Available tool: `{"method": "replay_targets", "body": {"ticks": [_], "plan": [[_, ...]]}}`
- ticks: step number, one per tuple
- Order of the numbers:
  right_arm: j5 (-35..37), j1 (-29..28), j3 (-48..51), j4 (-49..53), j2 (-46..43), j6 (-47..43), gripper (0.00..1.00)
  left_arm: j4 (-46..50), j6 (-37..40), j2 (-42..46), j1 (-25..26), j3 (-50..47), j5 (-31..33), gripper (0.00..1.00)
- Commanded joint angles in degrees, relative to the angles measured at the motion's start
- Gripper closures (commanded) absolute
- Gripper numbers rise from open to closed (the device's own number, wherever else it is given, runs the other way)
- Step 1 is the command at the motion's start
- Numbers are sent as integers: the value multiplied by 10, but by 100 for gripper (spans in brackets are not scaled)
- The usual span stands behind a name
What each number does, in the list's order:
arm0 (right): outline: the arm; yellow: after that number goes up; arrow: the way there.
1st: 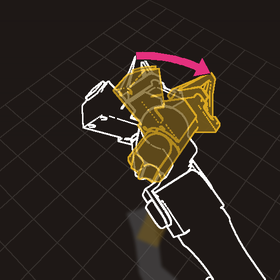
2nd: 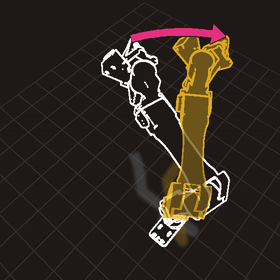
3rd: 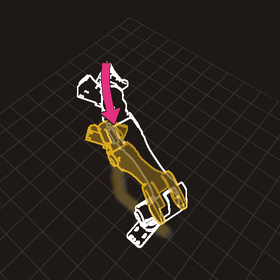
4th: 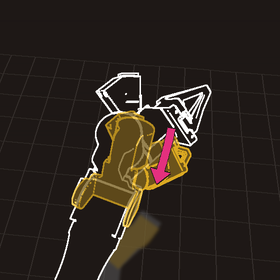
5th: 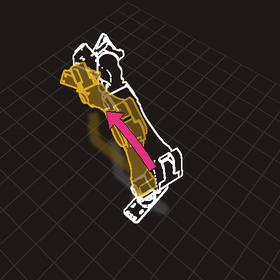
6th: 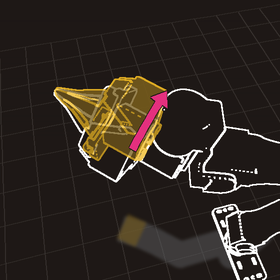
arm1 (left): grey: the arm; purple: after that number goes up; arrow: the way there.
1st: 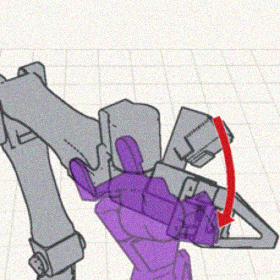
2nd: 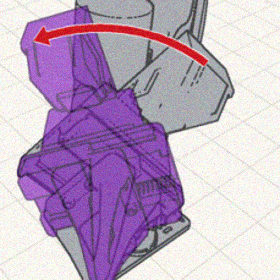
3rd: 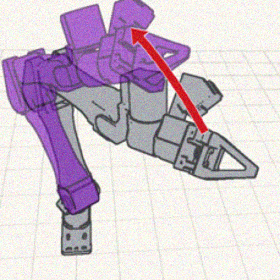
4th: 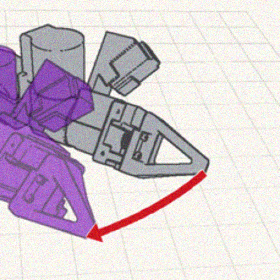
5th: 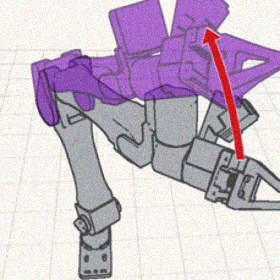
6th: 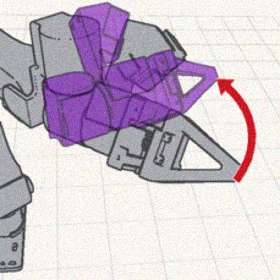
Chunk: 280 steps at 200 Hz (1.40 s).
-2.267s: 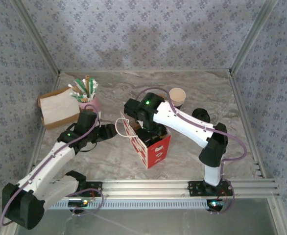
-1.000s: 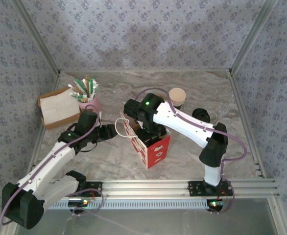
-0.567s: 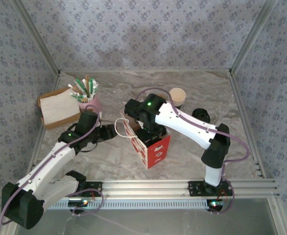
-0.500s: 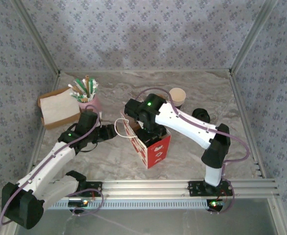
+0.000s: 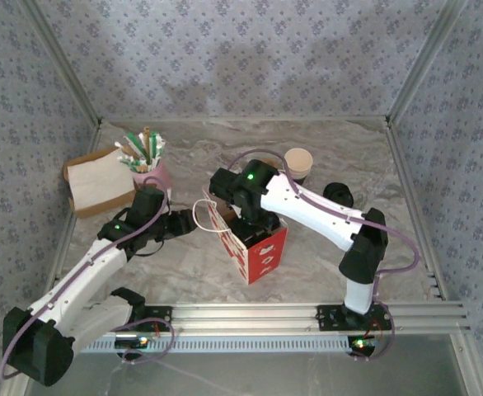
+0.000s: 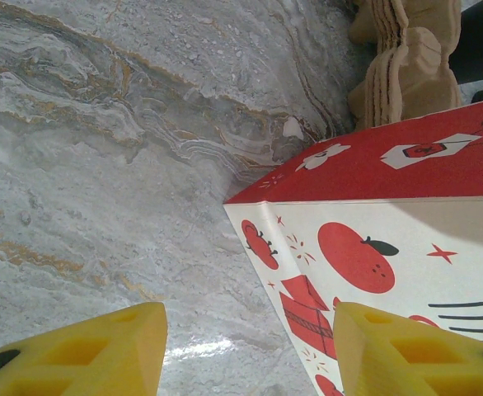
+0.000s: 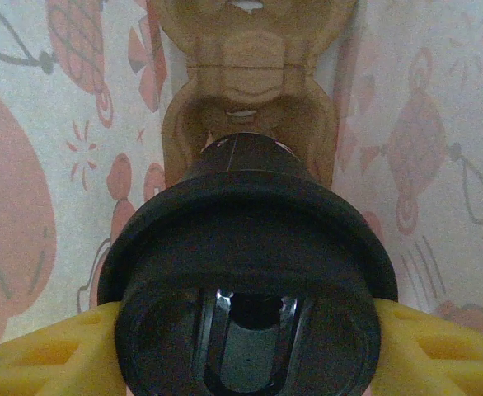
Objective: Pack the takeout coffee
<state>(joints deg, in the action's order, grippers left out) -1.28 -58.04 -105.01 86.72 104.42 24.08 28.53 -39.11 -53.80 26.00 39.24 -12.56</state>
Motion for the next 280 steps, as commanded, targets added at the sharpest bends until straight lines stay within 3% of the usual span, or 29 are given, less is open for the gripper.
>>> {"method": "replay_targets", "body": {"ticks": [1, 280], "plan": [[1, 2, 9, 4, -13, -8, 36, 6, -4, 0, 4, 4, 4, 44], [-17, 14, 36, -23, -9, -15, 36, 12, 1, -5, 4, 16, 7, 44]]}}
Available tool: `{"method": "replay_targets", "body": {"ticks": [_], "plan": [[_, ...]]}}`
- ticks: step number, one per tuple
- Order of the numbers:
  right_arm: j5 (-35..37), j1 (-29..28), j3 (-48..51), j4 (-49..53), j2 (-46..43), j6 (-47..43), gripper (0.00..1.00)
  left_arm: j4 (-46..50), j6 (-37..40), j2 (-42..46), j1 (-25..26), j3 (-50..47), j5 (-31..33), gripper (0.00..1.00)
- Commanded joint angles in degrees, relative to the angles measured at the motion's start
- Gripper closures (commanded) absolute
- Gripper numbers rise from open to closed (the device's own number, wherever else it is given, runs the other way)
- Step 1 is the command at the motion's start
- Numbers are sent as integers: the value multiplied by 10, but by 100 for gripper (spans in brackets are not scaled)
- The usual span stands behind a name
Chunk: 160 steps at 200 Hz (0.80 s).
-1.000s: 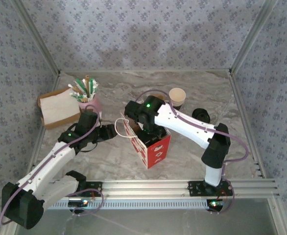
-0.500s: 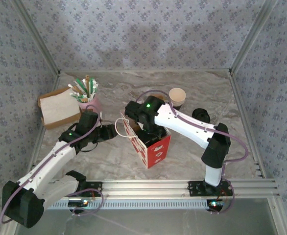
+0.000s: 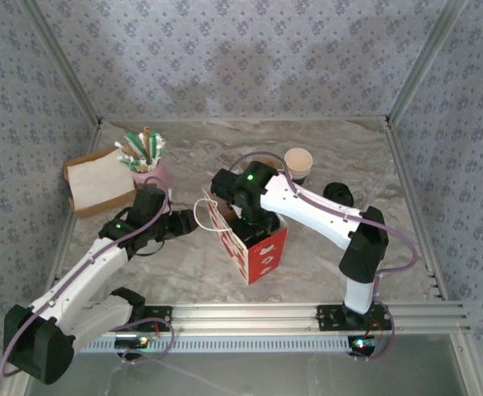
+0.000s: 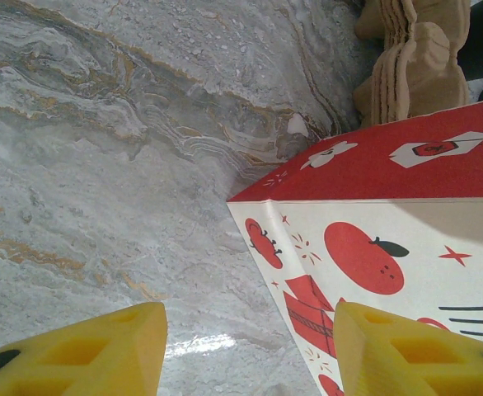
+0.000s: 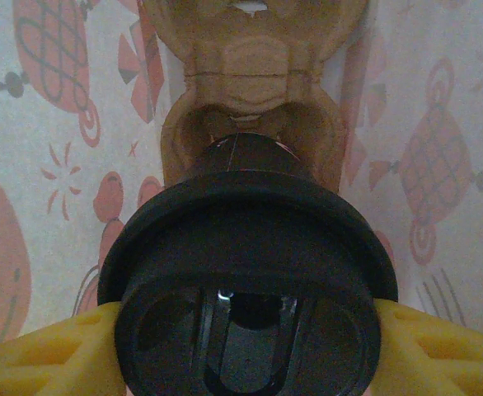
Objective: Pack the takeout coffee
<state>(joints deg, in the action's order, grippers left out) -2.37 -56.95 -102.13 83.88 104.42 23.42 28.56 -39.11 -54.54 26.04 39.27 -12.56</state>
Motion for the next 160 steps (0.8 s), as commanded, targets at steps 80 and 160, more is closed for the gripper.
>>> {"method": "replay_targets", "body": {"ticks": [80, 160], "plan": [[-7, 6, 11, 3, -11, -11, 36, 99, 39, 141, 3, 84, 70, 40], [-11, 9, 16, 1, -12, -13, 36, 135, 95, 182, 4, 191, 34, 28]]}}
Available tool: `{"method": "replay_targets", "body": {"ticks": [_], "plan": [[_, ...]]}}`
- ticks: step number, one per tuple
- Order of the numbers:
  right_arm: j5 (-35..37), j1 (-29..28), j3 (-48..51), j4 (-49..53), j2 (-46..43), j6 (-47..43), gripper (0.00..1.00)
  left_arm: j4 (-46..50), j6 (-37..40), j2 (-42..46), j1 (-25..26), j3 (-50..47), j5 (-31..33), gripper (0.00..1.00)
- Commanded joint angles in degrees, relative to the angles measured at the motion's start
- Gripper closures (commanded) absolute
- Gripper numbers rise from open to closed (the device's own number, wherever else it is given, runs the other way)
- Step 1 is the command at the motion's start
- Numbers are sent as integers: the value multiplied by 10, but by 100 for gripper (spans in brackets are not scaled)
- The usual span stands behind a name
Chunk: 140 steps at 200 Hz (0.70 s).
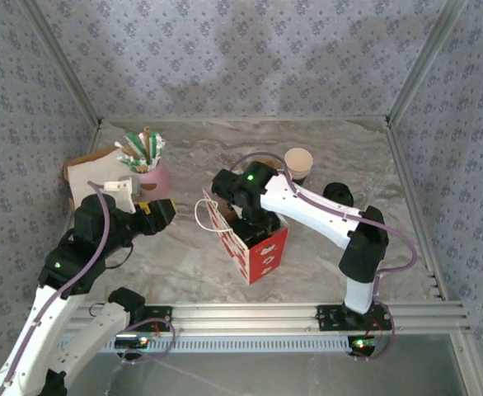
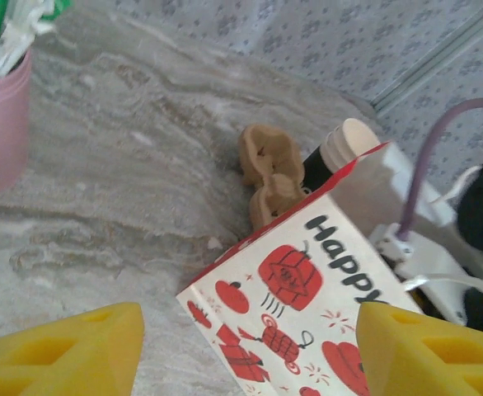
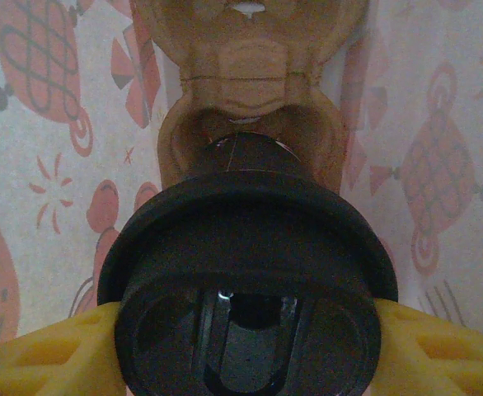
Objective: Pack the takeout coffee
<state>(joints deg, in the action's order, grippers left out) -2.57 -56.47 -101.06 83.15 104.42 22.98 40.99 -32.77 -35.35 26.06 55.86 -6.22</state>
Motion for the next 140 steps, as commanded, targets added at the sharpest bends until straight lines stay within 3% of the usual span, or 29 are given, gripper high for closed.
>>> {"method": "replay_targets", "body": {"ticks": [1, 52, 140], "plan": [[-9, 4, 6, 8, -12, -8, 36, 11, 32, -11, 4, 27, -32, 28], [-11, 8, 6, 8, -12, -10, 36, -15, 52, -51, 12, 57, -108, 24], [-15, 14, 7, -1, -7, -15, 36, -38, 70, -107, 83, 73, -79, 24]]}}
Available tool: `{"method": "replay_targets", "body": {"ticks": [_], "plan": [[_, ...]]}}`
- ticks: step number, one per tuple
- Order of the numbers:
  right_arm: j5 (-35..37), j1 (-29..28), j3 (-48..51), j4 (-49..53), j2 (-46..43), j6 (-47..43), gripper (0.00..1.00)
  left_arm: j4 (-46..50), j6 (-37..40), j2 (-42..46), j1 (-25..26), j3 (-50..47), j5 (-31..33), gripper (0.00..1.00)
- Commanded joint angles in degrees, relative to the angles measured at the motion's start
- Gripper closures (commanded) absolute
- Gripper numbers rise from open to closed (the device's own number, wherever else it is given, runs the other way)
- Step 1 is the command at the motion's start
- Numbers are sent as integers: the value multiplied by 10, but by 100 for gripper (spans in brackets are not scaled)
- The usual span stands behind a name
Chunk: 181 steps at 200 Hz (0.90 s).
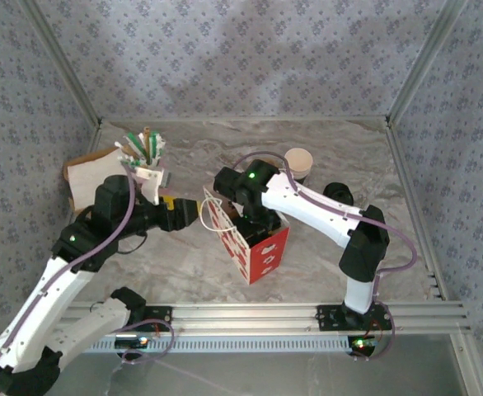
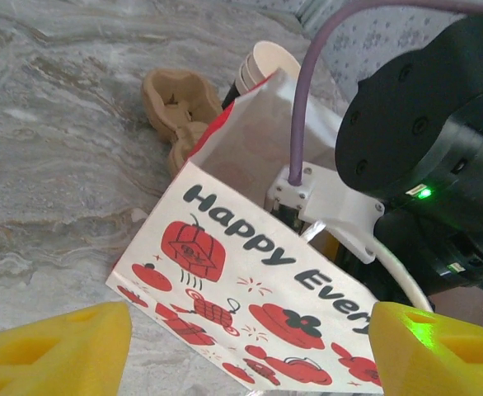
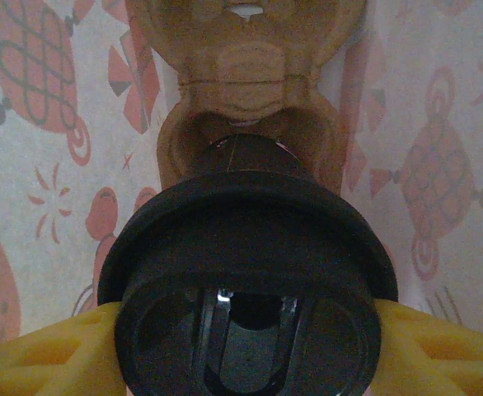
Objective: Pack the takeout coffee
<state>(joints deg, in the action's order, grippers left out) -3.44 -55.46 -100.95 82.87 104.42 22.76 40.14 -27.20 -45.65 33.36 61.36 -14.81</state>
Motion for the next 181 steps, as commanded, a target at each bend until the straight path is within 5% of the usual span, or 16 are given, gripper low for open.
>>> {"method": "replay_targets", "body": {"ticks": [1, 181], "plan": [[-6, 4, 7, 2, -7, -12, 36, -31, 14, -4, 11, 18, 7, 24], [-17, 13, 14, -11, 3, -25, 36, -38, 19, -5, 26, 10, 37, 24]]}}
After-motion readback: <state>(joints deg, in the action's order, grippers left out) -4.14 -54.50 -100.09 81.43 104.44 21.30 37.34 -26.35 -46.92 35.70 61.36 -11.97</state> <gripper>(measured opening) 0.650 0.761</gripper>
